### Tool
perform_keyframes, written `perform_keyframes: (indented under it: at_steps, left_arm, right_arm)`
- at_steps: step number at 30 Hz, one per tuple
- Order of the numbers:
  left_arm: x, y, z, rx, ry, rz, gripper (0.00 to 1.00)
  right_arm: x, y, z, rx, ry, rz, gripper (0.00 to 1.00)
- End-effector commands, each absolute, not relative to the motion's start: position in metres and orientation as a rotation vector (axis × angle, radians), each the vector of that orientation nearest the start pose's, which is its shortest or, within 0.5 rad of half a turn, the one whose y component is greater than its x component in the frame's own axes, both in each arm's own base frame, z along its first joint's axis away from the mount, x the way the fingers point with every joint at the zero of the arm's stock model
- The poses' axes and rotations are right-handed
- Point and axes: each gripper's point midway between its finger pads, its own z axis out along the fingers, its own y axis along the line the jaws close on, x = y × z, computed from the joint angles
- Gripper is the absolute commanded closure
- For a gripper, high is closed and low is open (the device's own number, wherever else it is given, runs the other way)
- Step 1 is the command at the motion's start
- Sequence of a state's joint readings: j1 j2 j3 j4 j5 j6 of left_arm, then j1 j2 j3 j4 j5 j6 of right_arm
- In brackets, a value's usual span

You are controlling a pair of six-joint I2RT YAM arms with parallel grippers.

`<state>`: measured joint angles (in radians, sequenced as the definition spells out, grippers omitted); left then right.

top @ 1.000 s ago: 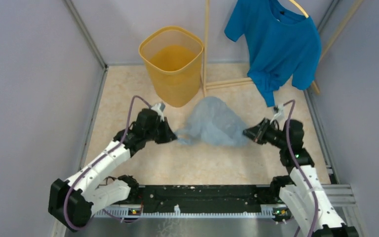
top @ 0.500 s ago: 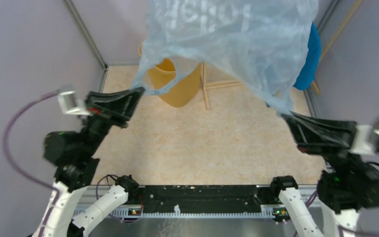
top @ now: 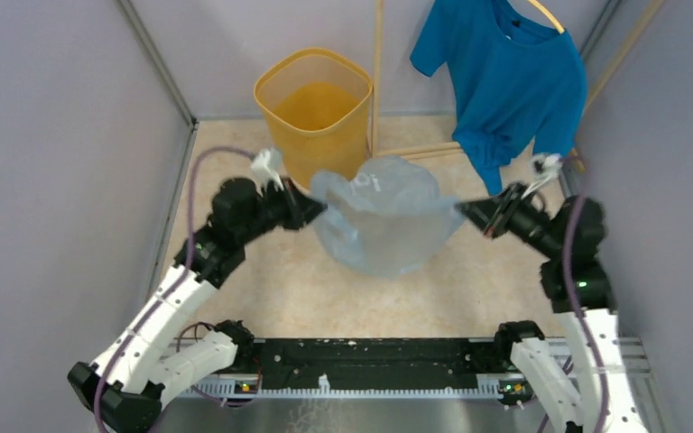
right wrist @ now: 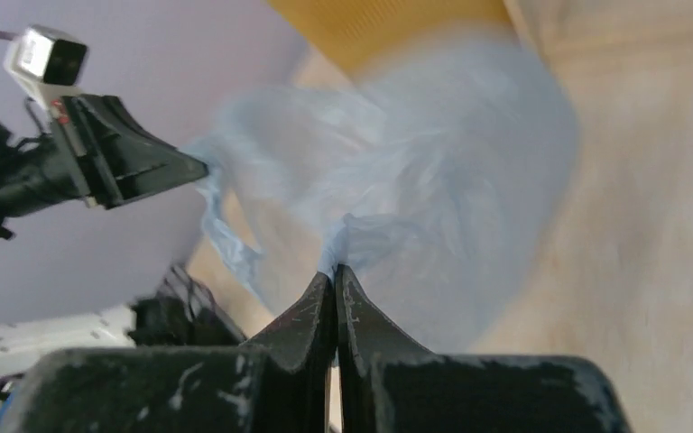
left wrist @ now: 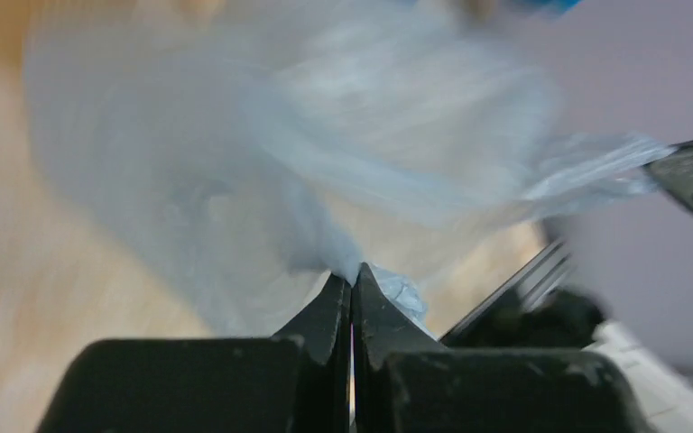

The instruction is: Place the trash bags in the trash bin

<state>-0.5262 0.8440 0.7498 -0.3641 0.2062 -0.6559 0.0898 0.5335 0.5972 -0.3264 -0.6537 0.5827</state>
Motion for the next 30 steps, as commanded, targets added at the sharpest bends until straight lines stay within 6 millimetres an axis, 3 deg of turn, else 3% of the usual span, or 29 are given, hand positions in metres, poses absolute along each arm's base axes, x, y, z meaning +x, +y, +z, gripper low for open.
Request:
perform_keyframes:
  at_steps: [1, 3, 5, 6, 8, 9, 11, 14, 16, 18, 20, 22, 24, 30]
  left_arm:
    - [0.221, -0.219, 0.472, 0.298, 1.481, -1.098, 1.0]
    - [0.198, -0.212, 0.54, 0.356, 1.305, -1.126, 1.0]
    - [0.176, -0.2, 0.58, 0.372, 1.16, -1.13, 1.0]
    - [0.17, -0.194, 0.587, 0.362, 1.123, -1.116, 1.0]
    - [0.17, -0.182, 0.574, 0.311, 1.124, -1.07, 1.0]
    - [0.18, -0.179, 0.555, 0.272, 1.163, -1.041, 1.0]
    - [0.213, -0.182, 0.478, 0.183, 1.371, -0.976, 1.0]
    - [0.239, -0.189, 0.344, 0.09, 1.735, -0.904, 1.0]
    - [0.236, -0.189, 0.261, 0.042, 1.947, -0.87, 1.0]
    - [0.224, -0.185, 0.206, 0.0, 2.092, -0.851, 1.0]
    - [0.212, -0.18, 0.179, -0.019, 2.153, -0.849, 1.0]
    - [0.205, -0.178, 0.182, -0.002, 2.138, -0.857, 1.0]
    - [0.205, -0.176, 0.206, 0.029, 2.068, -0.867, 1.0]
    - [0.201, -0.173, 0.32, 0.135, 1.843, -0.883, 1.0]
  right_arm:
    - [0.178, 0.14, 0.469, -0.344, 1.381, 0.892, 1.0]
    - [0.151, 0.139, 0.531, -0.398, 1.237, 0.862, 1.0]
    - [0.126, 0.138, 0.566, -0.434, 1.114, 0.851, 1.0]
    - [0.116, 0.137, 0.574, -0.437, 1.066, 0.847, 1.0]
    - [0.103, 0.134, 0.571, -0.433, 0.986, 0.848, 1.0]
    - [0.106, 0.134, 0.559, -0.421, 0.987, 0.862, 1.0]
    - [0.134, 0.137, 0.517, -0.375, 1.093, 0.901, 1.0]
    - [0.188, 0.147, 0.405, -0.305, 1.41, 0.977, 1.0]
    - [0.203, 0.151, 0.325, -0.248, 1.603, 1.036, 1.0]
    - [0.201, 0.157, 0.267, -0.181, 1.708, 1.128, 1.0]
    - [0.192, 0.161, 0.241, -0.149, 1.739, 1.2, 1.0]
    - [0.187, 0.159, 0.241, -0.134, 1.734, 1.192, 1.0]
    - [0.186, 0.156, 0.259, -0.149, 1.705, 1.15, 1.0]
    - [0.187, 0.157, 0.344, -0.257, 1.576, 1.118, 1.0]
